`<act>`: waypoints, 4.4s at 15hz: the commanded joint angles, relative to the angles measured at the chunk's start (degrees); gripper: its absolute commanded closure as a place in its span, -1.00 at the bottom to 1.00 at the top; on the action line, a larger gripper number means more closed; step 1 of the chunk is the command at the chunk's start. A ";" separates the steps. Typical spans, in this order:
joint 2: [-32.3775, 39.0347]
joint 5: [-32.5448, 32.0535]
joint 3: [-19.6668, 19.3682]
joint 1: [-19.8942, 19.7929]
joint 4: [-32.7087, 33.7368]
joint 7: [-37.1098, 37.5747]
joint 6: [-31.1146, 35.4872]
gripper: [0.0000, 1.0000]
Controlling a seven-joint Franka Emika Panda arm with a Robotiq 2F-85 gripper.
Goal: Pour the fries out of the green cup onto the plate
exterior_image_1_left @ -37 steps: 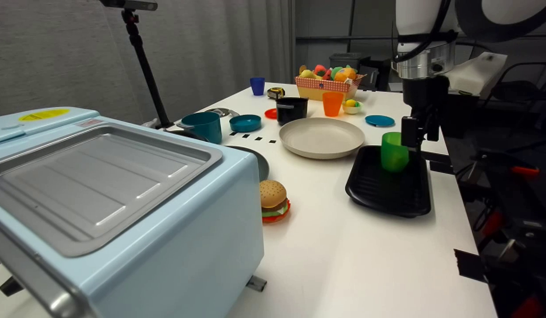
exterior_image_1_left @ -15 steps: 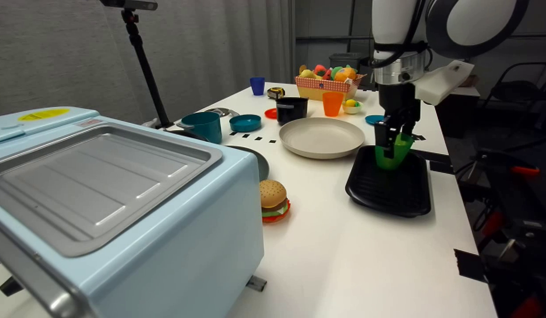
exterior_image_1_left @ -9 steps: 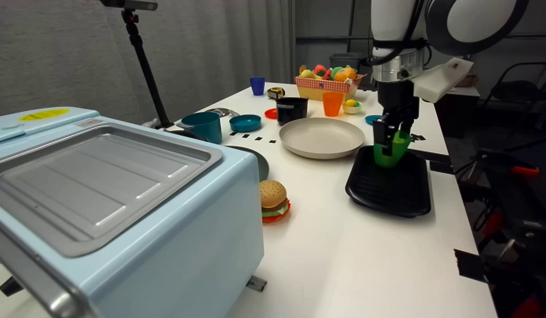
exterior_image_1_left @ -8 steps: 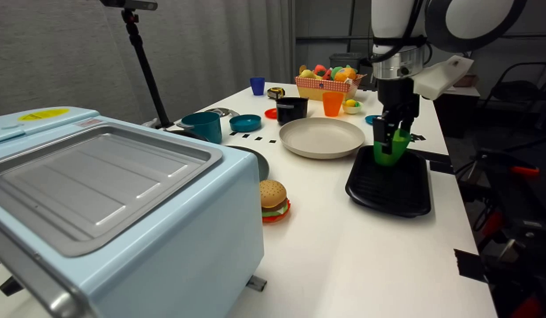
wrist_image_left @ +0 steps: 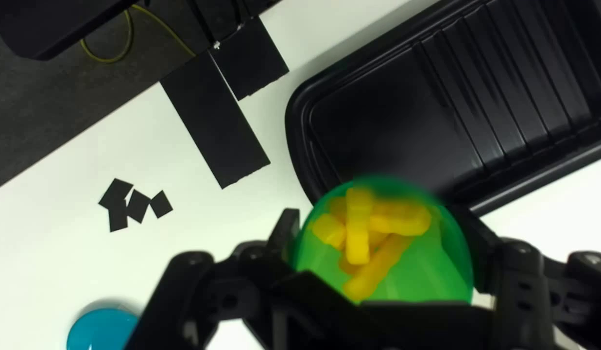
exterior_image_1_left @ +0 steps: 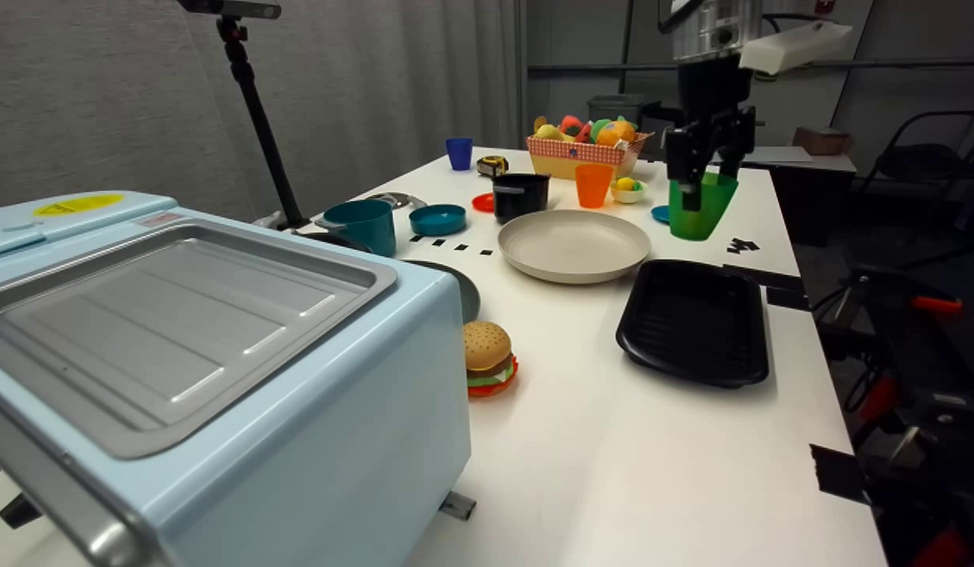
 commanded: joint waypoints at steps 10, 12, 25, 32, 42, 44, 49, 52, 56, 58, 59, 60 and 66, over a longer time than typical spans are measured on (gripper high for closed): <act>8.44 28.15 0.97 -10.63 24.93 -23.20 -19.39 -0.06; 12.16 30.13 1.73 -11.91 29.23 -24.57 -22.92 -0.06; 35.39 32.59 8.10 -19.19 55.99 -24.22 -53.35 -0.06; 43.05 37.18 9.02 -22.62 67.30 -21.01 -69.38 -0.06; 50.20 51.34 8.57 -24.96 77.65 -9.87 -87.45 -0.06; 51.23 54.87 8.50 -25.36 78.72 -7.56 -89.63 -0.06; 53.05 62.22 8.07 -25.83 80.34 -2.75 -91.68 -0.06; 53.67 65.24 7.95 -25.95 80.76 -0.83 -91.71 -0.06; 54.40 69.69 8.60 -26.76 80.98 -0.18 -92.54 -0.06; 54.74 71.19 8.41 -26.73 81.31 0.01 -92.89 -0.06; 54.89 71.83 8.33 -26.75 81.40 0.13 -93.14 -0.06; 55.01 72.26 8.24 -26.73 81.51 0.25 -93.28 -0.06; 55.62 75.64 8.50 -27.17 81.79 -0.13 -93.95 -0.06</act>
